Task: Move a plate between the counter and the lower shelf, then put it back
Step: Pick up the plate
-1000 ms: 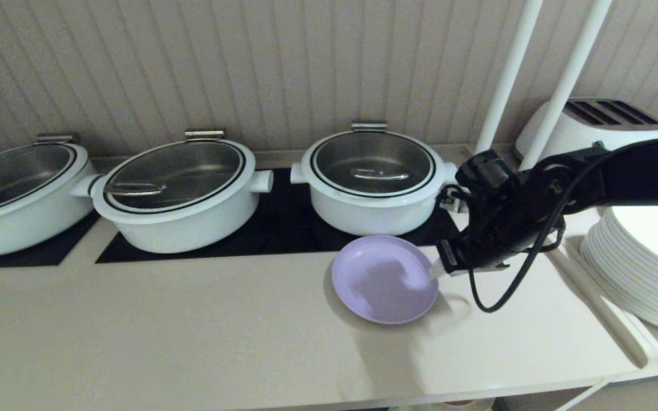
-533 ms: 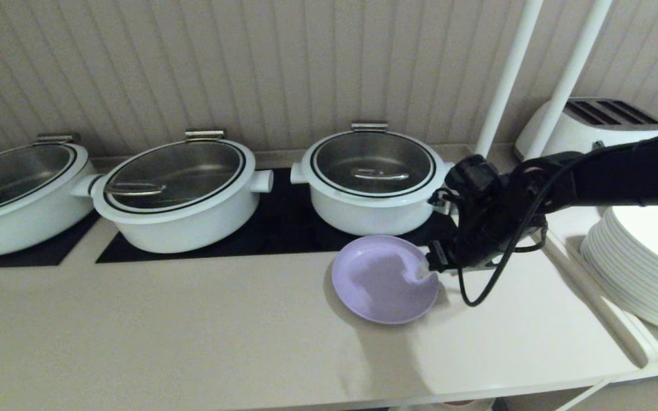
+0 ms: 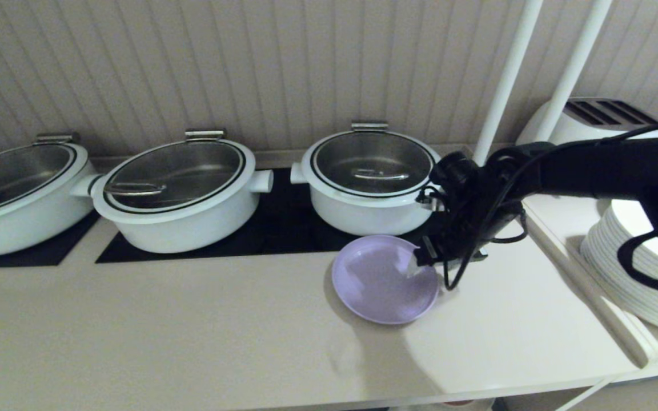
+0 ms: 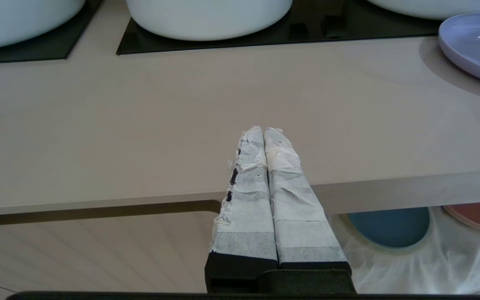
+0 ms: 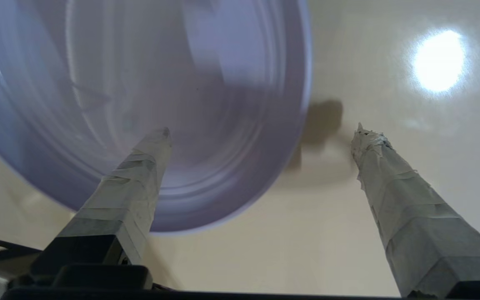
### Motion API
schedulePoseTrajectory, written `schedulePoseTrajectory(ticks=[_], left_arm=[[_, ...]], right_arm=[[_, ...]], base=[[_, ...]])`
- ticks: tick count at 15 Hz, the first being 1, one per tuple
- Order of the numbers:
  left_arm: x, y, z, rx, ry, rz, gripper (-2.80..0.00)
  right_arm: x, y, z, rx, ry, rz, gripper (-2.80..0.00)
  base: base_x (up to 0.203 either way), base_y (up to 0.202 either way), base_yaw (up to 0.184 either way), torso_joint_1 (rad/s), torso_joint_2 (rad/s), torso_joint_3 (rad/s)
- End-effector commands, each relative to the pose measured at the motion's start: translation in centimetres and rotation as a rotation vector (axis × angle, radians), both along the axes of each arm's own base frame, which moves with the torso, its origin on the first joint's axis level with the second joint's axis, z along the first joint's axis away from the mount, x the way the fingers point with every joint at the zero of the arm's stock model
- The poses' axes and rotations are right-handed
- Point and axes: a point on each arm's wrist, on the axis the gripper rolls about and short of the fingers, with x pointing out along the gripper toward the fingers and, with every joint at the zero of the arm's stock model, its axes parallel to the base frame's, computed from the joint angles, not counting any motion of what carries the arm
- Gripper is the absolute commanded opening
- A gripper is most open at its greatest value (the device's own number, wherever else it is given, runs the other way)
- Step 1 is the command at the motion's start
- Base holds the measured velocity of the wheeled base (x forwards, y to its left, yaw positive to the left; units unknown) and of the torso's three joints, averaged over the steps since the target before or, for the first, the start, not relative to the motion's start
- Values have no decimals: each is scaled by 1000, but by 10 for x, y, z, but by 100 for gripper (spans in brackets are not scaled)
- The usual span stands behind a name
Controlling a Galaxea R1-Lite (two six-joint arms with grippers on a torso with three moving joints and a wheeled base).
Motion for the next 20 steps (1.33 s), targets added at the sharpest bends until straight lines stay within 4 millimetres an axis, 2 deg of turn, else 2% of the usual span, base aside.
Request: schedulePoseTrajectory(ticks=[1, 8, 13, 14, 18, 20], left_arm=[[0, 0, 0, 0, 0, 0, -280], [0, 0, 0, 0, 0, 0, -280], [0, 0, 0, 0, 0, 0, -280], [0, 0, 0, 0, 0, 0, -280], [0, 0, 0, 0, 0, 0, -280], [0, 0, 0, 0, 0, 0, -280]], right_arm=[[8, 6, -9, -16, 21, 16, 0], [15, 10, -23, -35, 36, 40, 0], [16, 10, -24, -36, 37, 42, 0], [16, 10, -25, -38, 37, 44, -280], [17, 10, -26, -46, 33, 41, -280], [18, 9, -27, -116, 6, 10, -280]], base=[[0, 0, 0, 0, 0, 0], [0, 0, 0, 0, 0, 0], [0, 0, 0, 0, 0, 0], [0, 0, 0, 0, 0, 0], [0, 0, 0, 0, 0, 0], [0, 0, 0, 0, 0, 0]])
